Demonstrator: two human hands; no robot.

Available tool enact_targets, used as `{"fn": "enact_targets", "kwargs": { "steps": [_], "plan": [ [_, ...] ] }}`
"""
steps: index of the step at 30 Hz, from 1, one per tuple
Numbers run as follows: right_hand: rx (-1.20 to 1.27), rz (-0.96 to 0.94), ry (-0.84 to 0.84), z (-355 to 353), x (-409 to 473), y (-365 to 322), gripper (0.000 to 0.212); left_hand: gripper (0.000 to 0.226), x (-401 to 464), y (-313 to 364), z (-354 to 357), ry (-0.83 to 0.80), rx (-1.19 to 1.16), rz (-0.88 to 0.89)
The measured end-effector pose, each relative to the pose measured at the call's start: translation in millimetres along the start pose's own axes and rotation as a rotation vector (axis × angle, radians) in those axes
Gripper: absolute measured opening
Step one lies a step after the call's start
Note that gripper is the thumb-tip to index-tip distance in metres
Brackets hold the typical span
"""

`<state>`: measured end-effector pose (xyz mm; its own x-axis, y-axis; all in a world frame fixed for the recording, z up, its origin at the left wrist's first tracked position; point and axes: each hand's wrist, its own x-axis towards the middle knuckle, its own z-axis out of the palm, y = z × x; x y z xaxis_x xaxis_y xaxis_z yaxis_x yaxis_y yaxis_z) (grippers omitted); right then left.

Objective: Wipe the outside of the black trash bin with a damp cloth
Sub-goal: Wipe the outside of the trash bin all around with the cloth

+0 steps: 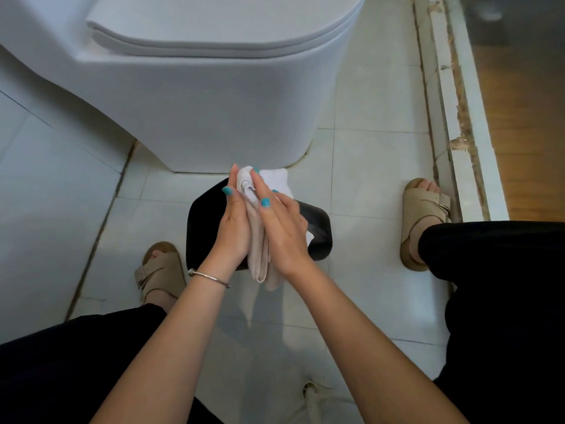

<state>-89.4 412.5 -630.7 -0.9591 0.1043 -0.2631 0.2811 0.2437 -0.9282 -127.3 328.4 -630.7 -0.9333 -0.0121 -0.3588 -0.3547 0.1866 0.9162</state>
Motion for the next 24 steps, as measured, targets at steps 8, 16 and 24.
{"fn": "enact_targets", "kwargs": {
  "steps": [8, 16, 24],
  "plan": [
    [-0.32, -0.225, 0.16, -8.6, 11.0, 20.0, 0.067, 0.05, -1.3, 12.3, 14.9, -0.093, -0.022, 0.035],
    [-0.215, -0.276, 0.24, -6.0, 14.4, 25.8, 0.055, 0.046, 2.3, 18.3, 11.8, -0.111, 0.026, 0.011],
    [-0.172, 0.022, 0.191, -17.0, 7.4, 59.8, 0.056, 0.052, 2.7, 8.4, -6.1, -0.013, 0.103, 0.054]
  ]
}}
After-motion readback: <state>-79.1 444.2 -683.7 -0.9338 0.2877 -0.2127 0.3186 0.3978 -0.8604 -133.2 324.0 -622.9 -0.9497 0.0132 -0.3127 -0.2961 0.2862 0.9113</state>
